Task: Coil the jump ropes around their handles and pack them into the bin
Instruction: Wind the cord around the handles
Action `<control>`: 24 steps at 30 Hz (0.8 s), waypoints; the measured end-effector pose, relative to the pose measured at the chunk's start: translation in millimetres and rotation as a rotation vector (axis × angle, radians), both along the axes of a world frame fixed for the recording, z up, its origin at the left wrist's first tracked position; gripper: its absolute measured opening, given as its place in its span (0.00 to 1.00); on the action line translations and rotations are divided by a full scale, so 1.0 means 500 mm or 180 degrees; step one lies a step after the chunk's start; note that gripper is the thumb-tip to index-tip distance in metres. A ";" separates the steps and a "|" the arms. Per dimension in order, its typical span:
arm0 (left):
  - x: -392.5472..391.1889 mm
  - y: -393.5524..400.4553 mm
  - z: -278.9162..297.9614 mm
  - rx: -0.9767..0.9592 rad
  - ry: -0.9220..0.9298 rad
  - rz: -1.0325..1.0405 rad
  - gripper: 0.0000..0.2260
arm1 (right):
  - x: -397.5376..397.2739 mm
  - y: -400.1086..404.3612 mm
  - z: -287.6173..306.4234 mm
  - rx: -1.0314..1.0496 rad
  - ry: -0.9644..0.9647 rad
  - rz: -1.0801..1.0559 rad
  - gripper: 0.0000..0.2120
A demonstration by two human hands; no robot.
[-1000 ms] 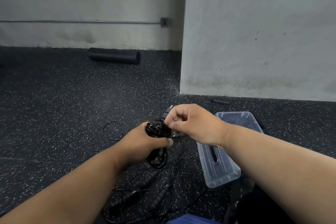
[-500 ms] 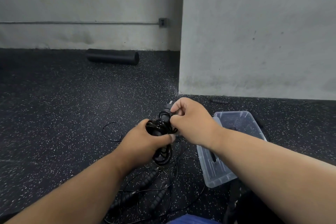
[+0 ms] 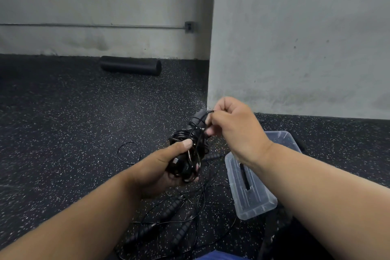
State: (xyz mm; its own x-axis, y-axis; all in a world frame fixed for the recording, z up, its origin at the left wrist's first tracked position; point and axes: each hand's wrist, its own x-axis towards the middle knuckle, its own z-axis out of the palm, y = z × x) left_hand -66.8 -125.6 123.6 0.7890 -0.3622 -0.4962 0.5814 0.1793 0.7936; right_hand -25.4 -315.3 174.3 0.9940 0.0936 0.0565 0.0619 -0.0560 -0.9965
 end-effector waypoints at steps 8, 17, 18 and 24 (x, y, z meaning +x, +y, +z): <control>-0.017 -0.020 -0.024 -0.1288 0.0388 -0.0017 0.33 | 0.027 0.010 0.006 0.2012 0.1119 -0.0474 0.08; -0.027 -0.019 -0.037 -0.1439 0.0346 -0.0245 0.31 | 0.042 -0.006 -0.040 0.0967 0.1330 -0.0337 0.08; -0.029 -0.018 -0.037 -0.1350 0.0300 -0.0339 0.31 | 0.042 -0.006 -0.047 0.0731 0.1347 -0.0245 0.08; -0.021 -0.016 -0.043 -0.0954 0.0085 -0.0521 0.35 | 0.029 -0.006 -0.058 0.0236 0.1447 0.0274 0.05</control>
State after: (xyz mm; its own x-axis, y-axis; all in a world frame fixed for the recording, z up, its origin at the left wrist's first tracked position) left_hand -77.2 -133.5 101.9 0.6966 -0.6158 -0.3682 0.6416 0.3050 0.7038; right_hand -11.0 -318.4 145.2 0.9082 0.1891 -0.3733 -0.3807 0.0025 -0.9247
